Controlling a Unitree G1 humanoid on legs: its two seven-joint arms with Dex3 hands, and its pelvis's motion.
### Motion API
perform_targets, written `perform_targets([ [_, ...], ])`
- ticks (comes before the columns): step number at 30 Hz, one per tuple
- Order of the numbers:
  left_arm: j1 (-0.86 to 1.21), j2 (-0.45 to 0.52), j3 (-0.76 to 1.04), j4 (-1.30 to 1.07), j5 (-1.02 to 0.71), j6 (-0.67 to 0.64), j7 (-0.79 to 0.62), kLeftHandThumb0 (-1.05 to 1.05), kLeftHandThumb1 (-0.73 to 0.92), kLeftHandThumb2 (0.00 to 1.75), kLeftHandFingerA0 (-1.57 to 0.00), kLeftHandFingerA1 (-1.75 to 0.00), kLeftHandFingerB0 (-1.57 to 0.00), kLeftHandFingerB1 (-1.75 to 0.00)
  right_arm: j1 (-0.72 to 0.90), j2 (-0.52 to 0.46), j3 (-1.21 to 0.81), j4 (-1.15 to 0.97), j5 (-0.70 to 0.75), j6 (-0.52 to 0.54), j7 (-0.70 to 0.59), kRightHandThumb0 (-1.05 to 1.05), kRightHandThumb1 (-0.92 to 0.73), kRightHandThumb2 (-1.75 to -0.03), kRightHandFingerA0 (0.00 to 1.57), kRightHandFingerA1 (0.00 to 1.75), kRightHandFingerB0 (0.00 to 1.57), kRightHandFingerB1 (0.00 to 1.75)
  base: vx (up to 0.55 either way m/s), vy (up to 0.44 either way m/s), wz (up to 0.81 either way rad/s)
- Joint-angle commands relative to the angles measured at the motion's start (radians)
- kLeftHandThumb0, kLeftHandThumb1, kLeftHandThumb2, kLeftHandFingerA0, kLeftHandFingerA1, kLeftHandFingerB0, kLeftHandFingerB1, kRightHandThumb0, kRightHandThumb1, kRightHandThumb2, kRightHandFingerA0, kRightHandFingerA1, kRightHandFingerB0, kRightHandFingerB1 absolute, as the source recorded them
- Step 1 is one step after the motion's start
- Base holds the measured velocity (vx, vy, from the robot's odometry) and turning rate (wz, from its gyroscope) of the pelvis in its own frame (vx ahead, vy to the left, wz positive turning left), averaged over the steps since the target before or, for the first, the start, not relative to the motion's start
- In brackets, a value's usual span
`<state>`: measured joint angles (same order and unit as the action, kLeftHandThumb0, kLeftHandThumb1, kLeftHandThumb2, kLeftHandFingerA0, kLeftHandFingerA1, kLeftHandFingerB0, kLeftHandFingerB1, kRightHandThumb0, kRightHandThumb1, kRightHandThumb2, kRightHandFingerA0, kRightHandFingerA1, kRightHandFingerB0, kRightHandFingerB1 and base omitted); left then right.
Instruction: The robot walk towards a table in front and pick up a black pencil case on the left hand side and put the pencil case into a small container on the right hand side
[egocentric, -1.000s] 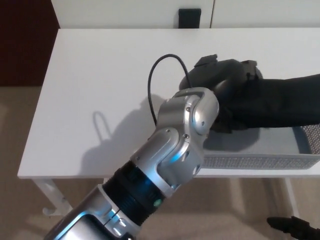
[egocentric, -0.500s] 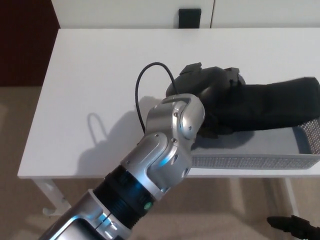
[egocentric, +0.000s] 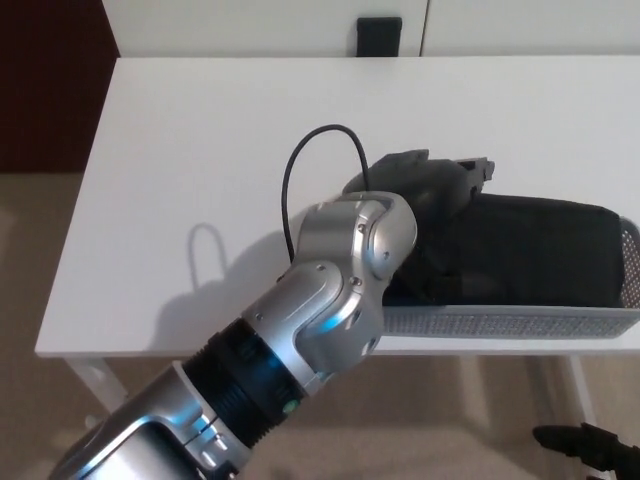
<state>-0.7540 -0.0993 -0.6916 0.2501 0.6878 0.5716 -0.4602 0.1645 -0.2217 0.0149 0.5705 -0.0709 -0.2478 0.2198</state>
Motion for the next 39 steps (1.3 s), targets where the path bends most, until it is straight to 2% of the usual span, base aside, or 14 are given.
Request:
perform_targets([
  [1, -0.014, 0.015, 0.003, -0.002, -0.004, 0.032, -0.044, -0.98, 0.57, 0.98, 0.0, 0.0, 0.0, 0.0, 0.003, -0.009, -0.006, -0.018, 0.01, 0.027, 0.006, -0.47, -0.56, -0.58, 0.68, 0.42, 0.42, 0.38, 0.0, 0.0, 0.0],
  [2, -0.014, 0.017, 0.003, 0.0, -0.003, 0.027, -0.044, -0.99, 0.57, 0.99, 0.0, 0.0, 0.0, 0.0, 0.002, -0.009, -0.007, -0.01, 0.01, 0.015, 0.007, -0.53, -0.47, -0.78, 0.61, 0.55, 0.37, 0.49, 0.0, 0.0, 0.0],
  [5, -0.027, 0.025, 0.009, 0.001, -0.003, 0.01, -0.047, -0.99, 0.57, 1.0, 0.0, 0.0, 0.0, 0.0, -0.007, -0.009, -0.009, -0.012, 0.013, 0.021, 0.008, -0.55, -0.48, -0.78, 0.62, 0.54, 0.36, 0.48, 0.0, 0.0, 0.0],
  [6, -0.035, 0.026, 0.012, 0.001, -0.006, 0.004, -0.048, -0.99, 0.57, 1.0, 0.0, 0.0, 0.0, 0.0, -0.009, -0.01, -0.011, -0.008, 0.013, 0.023, 0.007, -0.47, -0.56, -0.58, 0.69, 0.42, 0.43, 0.38, 0.0, 0.0, 0.0],
  [7, -0.039, 0.027, 0.013, -0.001, -0.007, 0.003, -0.049, -0.99, 0.57, 1.0, 0.0, 0.0, 0.0, 0.0, -0.01, -0.012, -0.012, -0.006, 0.011, 0.023, 0.006, -0.53, -0.47, -0.78, 0.62, 0.54, 0.38, 0.49, 0.0, 0.0, 0.0],
  [12, -0.041, 0.019, 0.03, -0.018, -0.031, 0.01, -0.067, -0.98, 0.57, 1.01, 0.0, 0.0, 0.0, 0.0, -0.012, -0.008, -0.016, 0.001, 0.018, 0.02, 0.011, -0.52, -0.47, -0.77, 0.62, 0.54, 0.37, 0.48, 0.0, 0.0, 0.0],
  [13, -0.037, 0.009, 0.035, -0.018, -0.038, 0.016, -0.067, -0.97, 0.57, 0.99, 0.0, 0.0, 0.0, 0.0, -0.012, -0.008, -0.015, 0.003, 0.015, 0.019, 0.009, -0.46, -0.56, -0.57, 0.69, 0.43, 0.43, 0.38, 0.0, 0.0, 0.0],
  [14, -0.025, 0.0, 0.03, -0.024, -0.04, 0.023, -0.069, -0.97, 0.57, 0.99, 0.0, 0.0, 0.0, 0.0, -0.005, -0.01, -0.012, 0.003, 0.011, 0.018, 0.009, -0.54, -0.48, -0.78, 0.62, 0.54, 0.36, 0.48, 0.0, 0.0, 0.0],
  [25, 0.02, -0.12, 0.023, 0.022, -0.07, -0.014, -0.013, -0.95, 0.55, 0.97, 0.0, 0.0, 0.0, 0.0, 0.002, -0.005, 0.003, -0.015, -0.005, 0.011, -0.003, -0.54, -0.48, -0.78, 0.6, 0.54, 0.37, 0.48, 0.0, 0.0, 0.0],
  [34, -0.121, 0.046, 0.168, -0.292, -0.088, 0.01, -0.137, -0.98, 0.58, 0.98, 0.0, 0.0, 0.0, 0.0, 0.033, -0.01, 0.008, -0.014, -0.004, -0.005, 0.009, -0.54, -0.47, -0.78, 0.62, 0.54, 0.37, 0.48, 0.0, 0.0, 0.0],
  [35, -0.149, 0.088, 0.212, -0.365, -0.099, 0.011, -0.166, -0.96, 0.59, 0.98, 0.0, -0.01, 0.0, 0.0, 0.035, -0.011, 0.009, -0.005, -0.008, -0.007, 0.007, -0.46, -0.56, -0.58, 0.71, 0.42, 0.43, 0.38, 0.0, 0.0, 0.0],
  [36, -0.178, 0.132, 0.254, -0.437, -0.107, 0.01, -0.195, -0.96, 0.59, 0.98, 0.0, -0.01, 0.0, 0.0, 0.036, -0.013, 0.011, 0.002, -0.012, -0.007, 0.004, -0.46, -0.56, -0.58, 0.71, 0.42, 0.43, 0.38, 0.0, 0.0, 0.0],
  [37, -0.193, 0.17, 0.302, -0.502, -0.131, -0.003, -0.211, -0.96, 0.59, 0.98, 0.0, -0.03, 0.0, 0.0, 0.038, -0.016, 0.014, 0.006, -0.019, -0.009, 0.0, -0.53, -0.48, -0.78, 0.63, 0.54, 0.37, 0.48, 0.0, 0.0, 0.0],
  [39, -0.221, 0.213, 0.352, -0.577, -0.158, 0.032, -0.256, -0.95, 0.59, 0.96, 0.0, -0.01, 0.0, 0.0, 0.045, -0.014, 0.013, 0.008, -0.016, -0.004, 0.001, -0.52, -0.48, -0.77, 0.61, 0.54, 0.36, 0.47, 0.0, 0.0, 0.0],
])
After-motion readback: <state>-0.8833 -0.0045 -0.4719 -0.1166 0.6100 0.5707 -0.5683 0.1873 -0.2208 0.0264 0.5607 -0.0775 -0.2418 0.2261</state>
